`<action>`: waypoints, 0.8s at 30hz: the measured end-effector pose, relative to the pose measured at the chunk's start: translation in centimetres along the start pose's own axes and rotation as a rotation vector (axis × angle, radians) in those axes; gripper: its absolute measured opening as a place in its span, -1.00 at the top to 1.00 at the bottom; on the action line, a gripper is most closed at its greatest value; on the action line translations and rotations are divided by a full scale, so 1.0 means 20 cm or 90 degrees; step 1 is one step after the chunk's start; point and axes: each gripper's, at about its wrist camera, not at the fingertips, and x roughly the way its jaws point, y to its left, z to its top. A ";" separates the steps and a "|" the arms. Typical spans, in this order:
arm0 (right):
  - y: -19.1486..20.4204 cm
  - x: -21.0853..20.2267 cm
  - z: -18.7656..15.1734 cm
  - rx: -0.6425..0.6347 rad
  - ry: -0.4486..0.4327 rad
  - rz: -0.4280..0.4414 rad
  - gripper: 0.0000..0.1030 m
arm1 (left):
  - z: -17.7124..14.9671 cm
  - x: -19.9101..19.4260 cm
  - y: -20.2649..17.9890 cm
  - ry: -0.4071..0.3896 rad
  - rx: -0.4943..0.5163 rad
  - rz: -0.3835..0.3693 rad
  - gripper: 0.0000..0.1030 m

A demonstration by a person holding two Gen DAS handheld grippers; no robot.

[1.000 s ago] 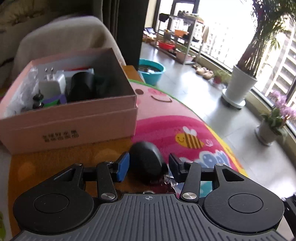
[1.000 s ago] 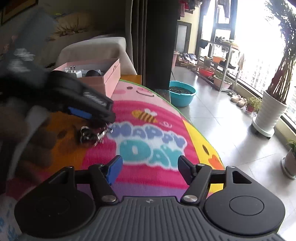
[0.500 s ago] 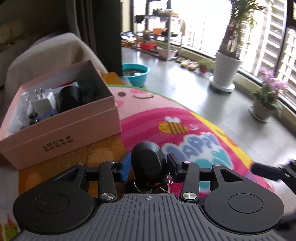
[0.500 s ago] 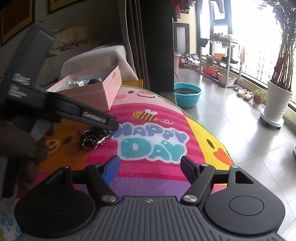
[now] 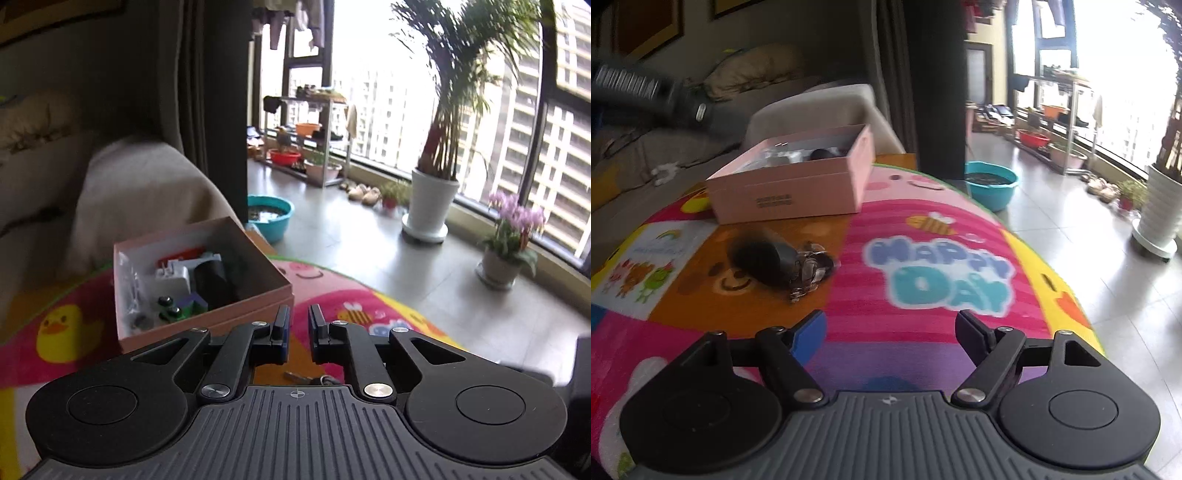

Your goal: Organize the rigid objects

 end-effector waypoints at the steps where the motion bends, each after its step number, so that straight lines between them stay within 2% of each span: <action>1: 0.02 0.01 0.00 -0.006 0.001 0.003 -0.52 | -0.01 0.01 0.01 0.005 -0.007 -0.007 0.72; 4: 0.07 0.03 -0.02 -0.026 0.011 0.002 -0.53 | -0.09 0.07 0.03 0.048 0.003 0.001 0.68; 6: 0.07 0.03 -0.03 -0.027 0.016 0.005 -0.54 | -0.17 0.14 0.03 0.103 0.015 0.021 0.67; 9: 0.05 0.04 -0.03 -0.016 0.023 0.009 -0.56 | -0.29 0.22 0.05 0.183 0.001 0.043 0.66; 13: 0.05 0.04 -0.03 -0.014 0.023 0.013 -0.61 | -0.38 0.30 0.06 0.232 -0.029 0.037 0.66; 14: 0.05 0.04 -0.03 -0.014 0.023 0.015 -0.62 | -0.38 0.32 0.06 0.241 -0.038 0.028 0.61; 16: 0.05 0.04 -0.03 -0.015 0.024 0.016 -0.63 | -0.39 0.34 0.04 0.240 -0.043 0.012 0.28; 18: 0.05 0.04 -0.03 -0.015 0.024 0.017 -0.65 | -0.38 0.37 0.04 0.249 -0.066 -0.021 -0.40; 20: 0.05 0.04 -0.03 -0.017 0.025 0.020 -0.68 | -0.37 0.38 0.01 0.251 -0.075 -0.035 -0.65; 22: 0.05 0.04 -0.03 -0.019 0.026 0.020 -0.68 | -0.37 0.39 -0.01 0.227 -0.077 -0.014 -0.61; 24: 0.05 0.04 -0.03 -0.018 0.026 0.020 -0.70 | -0.36 0.38 -0.02 0.182 -0.084 0.038 -0.50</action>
